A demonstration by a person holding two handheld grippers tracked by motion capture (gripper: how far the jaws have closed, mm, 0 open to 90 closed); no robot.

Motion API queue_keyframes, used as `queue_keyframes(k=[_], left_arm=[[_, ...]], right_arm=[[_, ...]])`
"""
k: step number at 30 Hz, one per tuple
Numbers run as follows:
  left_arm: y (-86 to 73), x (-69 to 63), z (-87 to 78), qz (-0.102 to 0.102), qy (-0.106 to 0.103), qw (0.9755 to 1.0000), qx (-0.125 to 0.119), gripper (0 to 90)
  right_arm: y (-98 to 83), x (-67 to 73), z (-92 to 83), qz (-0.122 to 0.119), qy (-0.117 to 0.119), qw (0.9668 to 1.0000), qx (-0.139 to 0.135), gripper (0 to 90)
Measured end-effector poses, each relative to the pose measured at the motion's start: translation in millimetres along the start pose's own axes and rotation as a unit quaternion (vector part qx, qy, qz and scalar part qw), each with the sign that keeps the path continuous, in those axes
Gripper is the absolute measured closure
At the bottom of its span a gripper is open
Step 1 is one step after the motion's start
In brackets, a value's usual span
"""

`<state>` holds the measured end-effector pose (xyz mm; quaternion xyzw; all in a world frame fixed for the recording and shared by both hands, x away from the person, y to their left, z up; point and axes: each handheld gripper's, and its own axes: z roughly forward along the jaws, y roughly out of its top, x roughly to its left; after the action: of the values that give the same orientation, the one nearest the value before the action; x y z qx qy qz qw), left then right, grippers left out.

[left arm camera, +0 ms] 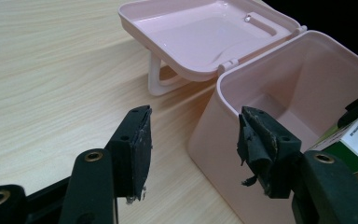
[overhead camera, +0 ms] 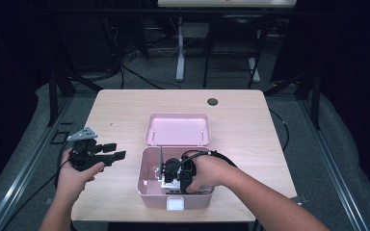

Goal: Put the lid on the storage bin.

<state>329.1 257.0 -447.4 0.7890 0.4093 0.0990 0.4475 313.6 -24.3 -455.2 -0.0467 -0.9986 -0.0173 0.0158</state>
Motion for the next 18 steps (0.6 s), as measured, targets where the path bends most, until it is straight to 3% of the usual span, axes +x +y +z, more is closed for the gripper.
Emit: queue_keyframes(k=[18], left_arm=[[-0.6,1.0,0.9,0.000,0.000,1.0000,0.002,44.4]], right_arm=[[0.0,-2.2,12.9,-0.017,0.003,0.9998,0.009,61.5]])
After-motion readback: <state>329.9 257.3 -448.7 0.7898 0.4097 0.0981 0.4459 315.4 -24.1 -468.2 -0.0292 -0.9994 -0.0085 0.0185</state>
